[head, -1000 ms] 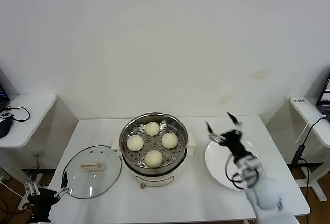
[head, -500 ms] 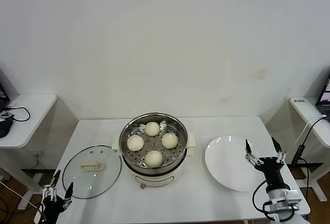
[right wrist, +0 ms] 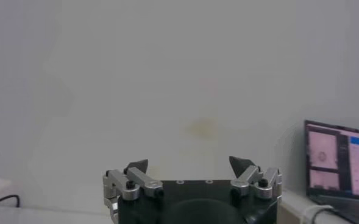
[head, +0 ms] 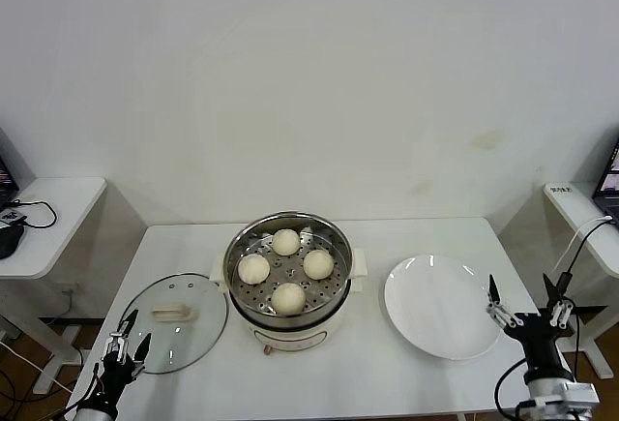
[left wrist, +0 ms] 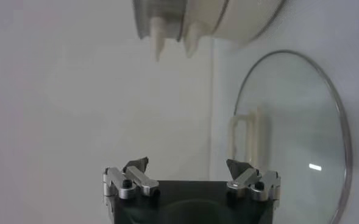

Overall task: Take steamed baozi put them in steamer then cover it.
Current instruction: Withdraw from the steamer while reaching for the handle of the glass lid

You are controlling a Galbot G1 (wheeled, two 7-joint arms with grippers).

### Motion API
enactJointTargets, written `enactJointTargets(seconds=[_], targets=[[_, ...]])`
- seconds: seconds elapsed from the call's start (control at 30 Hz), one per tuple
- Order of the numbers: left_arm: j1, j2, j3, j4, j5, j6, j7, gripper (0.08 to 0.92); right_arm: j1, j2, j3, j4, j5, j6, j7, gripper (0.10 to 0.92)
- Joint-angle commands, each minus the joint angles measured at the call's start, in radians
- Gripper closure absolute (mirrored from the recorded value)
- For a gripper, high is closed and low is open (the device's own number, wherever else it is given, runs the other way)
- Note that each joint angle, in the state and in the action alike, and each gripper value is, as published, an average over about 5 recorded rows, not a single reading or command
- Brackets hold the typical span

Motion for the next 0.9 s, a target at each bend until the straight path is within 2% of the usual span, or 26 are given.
enactJointTargets(seconds=[0.03, 0.9], targets=[[-0.108, 0.027, 0.057, 0.096, 0.046, -0.012, 0.006, 0.177, -0.044, 0.018, 0.034, 0.033, 0.003, 0.004, 0.003, 0.203], [-0.313, 0.049, 0.132, 0.270, 0.044, -0.023, 0.006, 0.177, -0.097, 0.040, 0.051, 0.066, -0.016, 0.007, -0.006, 0.203]])
